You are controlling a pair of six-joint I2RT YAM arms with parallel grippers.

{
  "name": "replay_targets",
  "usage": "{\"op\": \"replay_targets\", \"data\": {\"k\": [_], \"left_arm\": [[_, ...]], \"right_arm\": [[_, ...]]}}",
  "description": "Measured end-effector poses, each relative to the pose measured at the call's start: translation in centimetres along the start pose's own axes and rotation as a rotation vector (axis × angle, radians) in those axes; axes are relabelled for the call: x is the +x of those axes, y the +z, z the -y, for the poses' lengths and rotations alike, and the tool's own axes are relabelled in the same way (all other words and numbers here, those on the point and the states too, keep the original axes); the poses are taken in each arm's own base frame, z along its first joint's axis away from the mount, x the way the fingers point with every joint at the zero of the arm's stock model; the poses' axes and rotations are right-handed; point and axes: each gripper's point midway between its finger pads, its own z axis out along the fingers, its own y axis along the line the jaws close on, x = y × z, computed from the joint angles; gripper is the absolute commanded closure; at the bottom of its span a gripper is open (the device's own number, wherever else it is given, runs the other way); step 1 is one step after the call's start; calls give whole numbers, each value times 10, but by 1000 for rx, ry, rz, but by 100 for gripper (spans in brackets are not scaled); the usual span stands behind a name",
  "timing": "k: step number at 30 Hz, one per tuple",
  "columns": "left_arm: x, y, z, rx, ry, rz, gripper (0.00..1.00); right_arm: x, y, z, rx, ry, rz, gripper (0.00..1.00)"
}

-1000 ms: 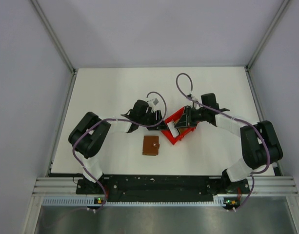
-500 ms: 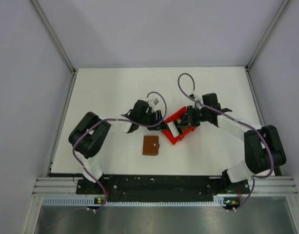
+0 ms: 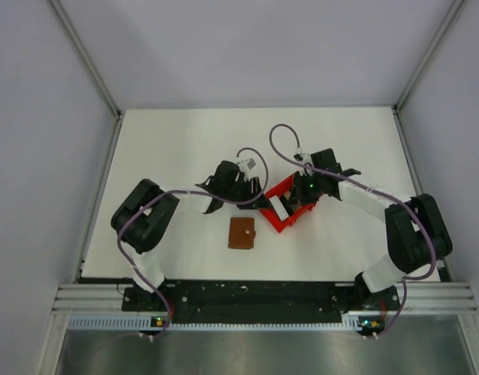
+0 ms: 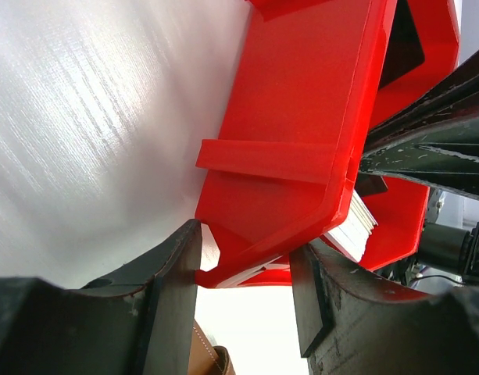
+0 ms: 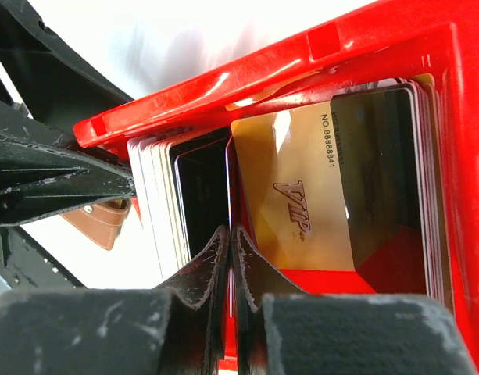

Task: Put the credit cards into the card holder
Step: Pick up the credit card from the storage box.

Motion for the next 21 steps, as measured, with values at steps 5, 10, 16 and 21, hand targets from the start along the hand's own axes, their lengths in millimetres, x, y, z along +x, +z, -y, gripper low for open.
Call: {"op": "replay_targets", "data": {"k": [5,10,16,21], "left_arm": [[0,1,-1,2,1,0,69],[1,2,1,7,4,-2,69],[3,2,2,12,6,-8,69],[2,3,2,12,7,-5,57]], "right_arm": [[2,6,1,9,-12,-23,92],[5,13,2,34,-38,-42,93],[10,16,4,62,-57,-55,99],[7,10,8,103,-67,-41,100]]}}
